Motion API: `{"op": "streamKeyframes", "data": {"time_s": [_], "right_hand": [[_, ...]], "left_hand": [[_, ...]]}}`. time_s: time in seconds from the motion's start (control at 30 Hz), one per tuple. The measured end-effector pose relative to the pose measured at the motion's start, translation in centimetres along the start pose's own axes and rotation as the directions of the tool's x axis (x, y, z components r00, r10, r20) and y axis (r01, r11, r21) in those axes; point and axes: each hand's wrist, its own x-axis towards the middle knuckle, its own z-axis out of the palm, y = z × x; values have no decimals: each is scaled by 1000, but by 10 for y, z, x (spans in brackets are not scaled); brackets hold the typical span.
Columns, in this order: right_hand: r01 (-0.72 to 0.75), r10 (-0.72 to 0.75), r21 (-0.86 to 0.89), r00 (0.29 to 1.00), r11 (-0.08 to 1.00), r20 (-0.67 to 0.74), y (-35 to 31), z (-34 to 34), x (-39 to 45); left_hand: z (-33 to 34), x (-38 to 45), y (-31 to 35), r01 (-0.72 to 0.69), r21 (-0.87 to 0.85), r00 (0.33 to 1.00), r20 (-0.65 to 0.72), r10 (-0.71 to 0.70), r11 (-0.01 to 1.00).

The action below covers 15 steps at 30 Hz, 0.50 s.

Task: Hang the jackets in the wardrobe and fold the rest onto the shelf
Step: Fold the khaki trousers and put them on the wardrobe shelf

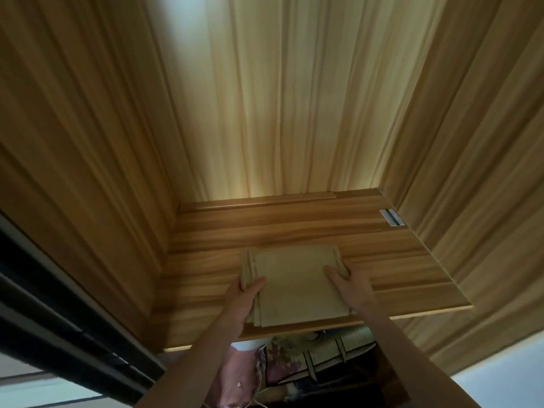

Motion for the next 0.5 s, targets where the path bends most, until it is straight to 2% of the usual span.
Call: {"op": "streamKeyframes", "data": {"time_s": [0.2, 0.3, 0.43, 0.5], "right_hand": [[27, -35, -112, 997, 993, -63, 17, 7, 11], [34, -51, -176, 994, 984, -96, 23, 12, 17], [8, -47, -239, 987, 971, -155, 29, 21, 22], [4, -46, -241, 984, 971, -171, 30, 24, 23]], "left_hand": [[12, 20, -11, -132, 241, 987, -60, 151, 961], [20, 31, -17, -143, 381, 971, -125, 204, 914], [24, 42, -26, -69, 636, 951, -191, 243, 769], [27, 44, -30, -67, 711, 933, -205, 296, 700]]}}
